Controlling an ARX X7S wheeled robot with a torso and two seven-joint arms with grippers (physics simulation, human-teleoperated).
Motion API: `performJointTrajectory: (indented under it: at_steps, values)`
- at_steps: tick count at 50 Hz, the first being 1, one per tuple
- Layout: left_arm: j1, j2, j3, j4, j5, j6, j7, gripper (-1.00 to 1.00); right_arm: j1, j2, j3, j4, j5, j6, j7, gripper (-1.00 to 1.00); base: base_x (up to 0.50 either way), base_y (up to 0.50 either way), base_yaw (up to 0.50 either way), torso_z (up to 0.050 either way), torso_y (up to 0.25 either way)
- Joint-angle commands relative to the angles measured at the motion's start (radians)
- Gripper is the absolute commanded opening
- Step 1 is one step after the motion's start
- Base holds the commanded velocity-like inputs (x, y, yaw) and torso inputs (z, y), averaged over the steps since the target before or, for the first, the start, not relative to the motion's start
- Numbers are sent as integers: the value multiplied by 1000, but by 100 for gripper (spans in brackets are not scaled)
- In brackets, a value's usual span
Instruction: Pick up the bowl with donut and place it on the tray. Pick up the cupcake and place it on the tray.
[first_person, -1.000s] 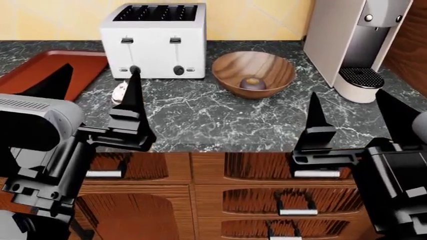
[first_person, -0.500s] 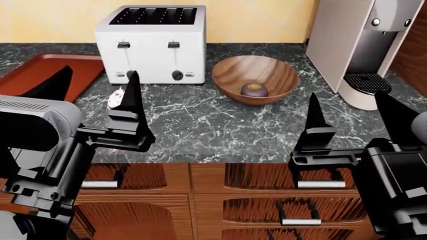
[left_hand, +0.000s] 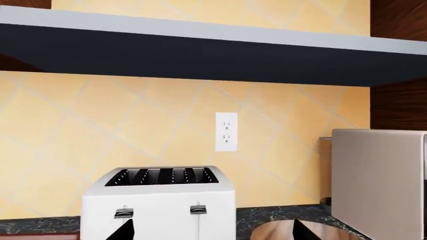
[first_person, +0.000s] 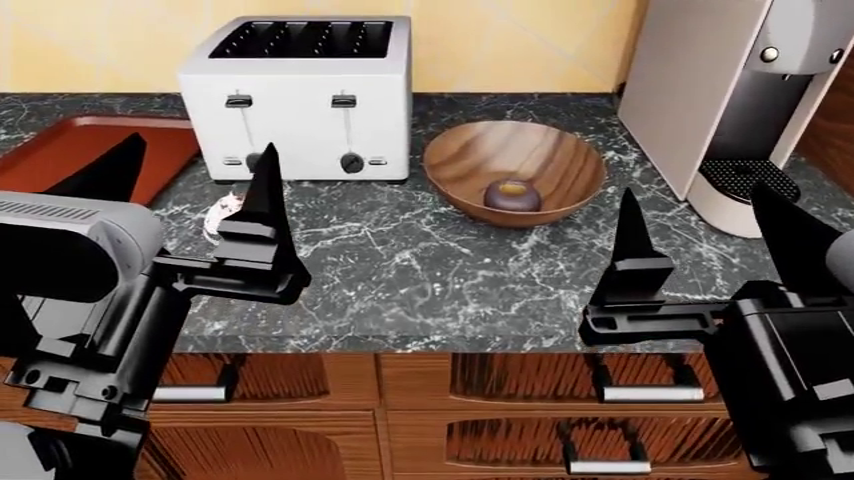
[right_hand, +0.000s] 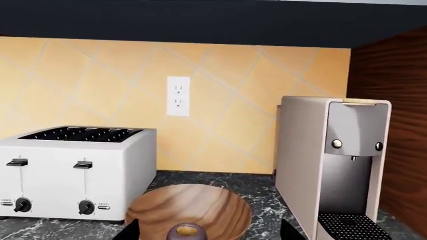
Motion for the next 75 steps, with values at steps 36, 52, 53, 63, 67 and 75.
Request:
performJointTrajectory:
  at_steps: [36,52,53,63,67,75]
  values:
    - [8,-37,33,-8,-21,51,-38,100,-27,19,0,-9,-20,-34,-12,100,131,0,0,0,0]
    - [-3,-49,44,-15,-34,63,-49,100,-26,42,-23,-10,-25,-66,-6,100,131,0,0,0,1]
    - [-4,-50,44,-16,-35,63,-50,100,-25,44,-24,-10,-24,-68,-5,100,133,0,0,0,0]
    - [-16,-52,56,-18,-44,66,-63,100,-34,53,-30,-11,-34,-86,-11,100,130,0,0,0,0]
    - [-12,-54,59,-19,-42,71,-63,100,-39,57,-34,-12,-41,-94,-14,100,130,0,0,0,0]
    - [7,-58,62,-19,-30,85,-60,100,-39,64,-50,-11,-51,-107,-14,100,131,0,0,0,0]
